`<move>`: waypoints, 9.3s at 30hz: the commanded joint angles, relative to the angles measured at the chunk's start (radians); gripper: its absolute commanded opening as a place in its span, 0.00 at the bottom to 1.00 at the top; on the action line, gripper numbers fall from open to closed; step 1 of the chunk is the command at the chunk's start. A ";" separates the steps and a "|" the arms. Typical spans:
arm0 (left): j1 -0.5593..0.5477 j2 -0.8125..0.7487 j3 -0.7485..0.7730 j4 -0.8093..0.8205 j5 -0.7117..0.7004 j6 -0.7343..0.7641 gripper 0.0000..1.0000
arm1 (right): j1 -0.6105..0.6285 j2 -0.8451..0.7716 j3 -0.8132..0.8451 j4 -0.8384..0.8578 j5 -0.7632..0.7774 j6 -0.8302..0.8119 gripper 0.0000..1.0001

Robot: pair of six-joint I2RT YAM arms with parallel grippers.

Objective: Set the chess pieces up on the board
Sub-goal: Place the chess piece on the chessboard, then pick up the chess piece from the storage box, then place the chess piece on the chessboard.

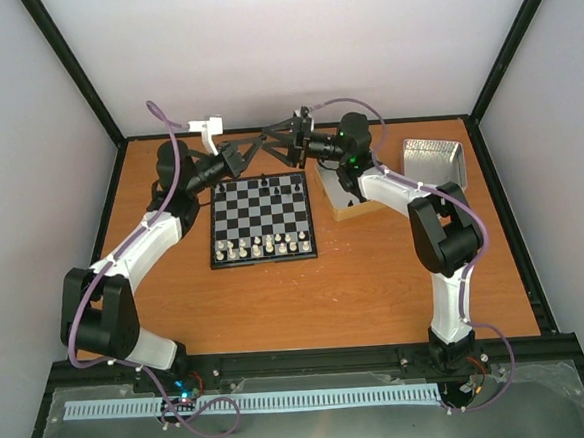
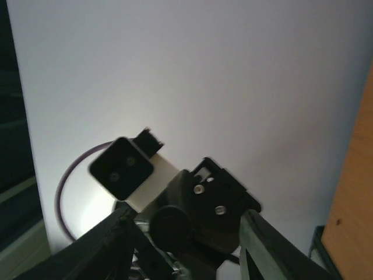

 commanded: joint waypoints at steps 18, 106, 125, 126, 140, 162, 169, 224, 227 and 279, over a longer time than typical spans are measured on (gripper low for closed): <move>0.013 0.398 0.493 -1.187 -0.653 0.502 0.01 | -0.119 -0.115 0.202 -1.478 0.591 -1.201 0.59; 0.041 0.234 0.374 -0.863 -0.557 0.505 0.46 | -0.014 -0.235 -0.183 -1.749 1.055 -1.308 0.57; 0.042 0.150 0.298 -0.839 -0.556 0.466 0.51 | -0.146 -0.024 0.041 -1.644 1.001 -1.483 0.55; 0.042 0.150 0.296 -0.837 -0.553 0.465 0.51 | -0.145 -0.021 0.037 -1.661 0.995 -1.498 0.55; 0.042 0.180 0.307 -0.827 -0.519 0.465 0.51 | -0.145 0.033 0.014 -1.737 0.990 -1.574 0.36; 0.042 0.154 0.251 -0.705 -0.201 0.472 0.55 | -0.149 -0.073 -0.071 -1.430 0.877 -1.344 0.10; 0.010 0.178 0.166 -0.480 0.031 0.338 0.56 | -0.149 -0.177 -0.131 -1.306 0.780 -1.237 0.10; -0.191 0.464 0.378 -0.256 0.073 0.147 0.01 | -0.121 -0.276 -0.134 -0.935 0.465 -0.713 0.12; -0.191 0.450 0.402 -0.381 0.046 0.230 0.01 | -0.121 -0.276 -0.106 -0.983 0.514 -0.778 0.12; 0.217 0.741 0.822 -1.557 -0.338 0.564 0.06 | -0.116 -0.345 -0.168 -1.085 0.895 -1.219 0.12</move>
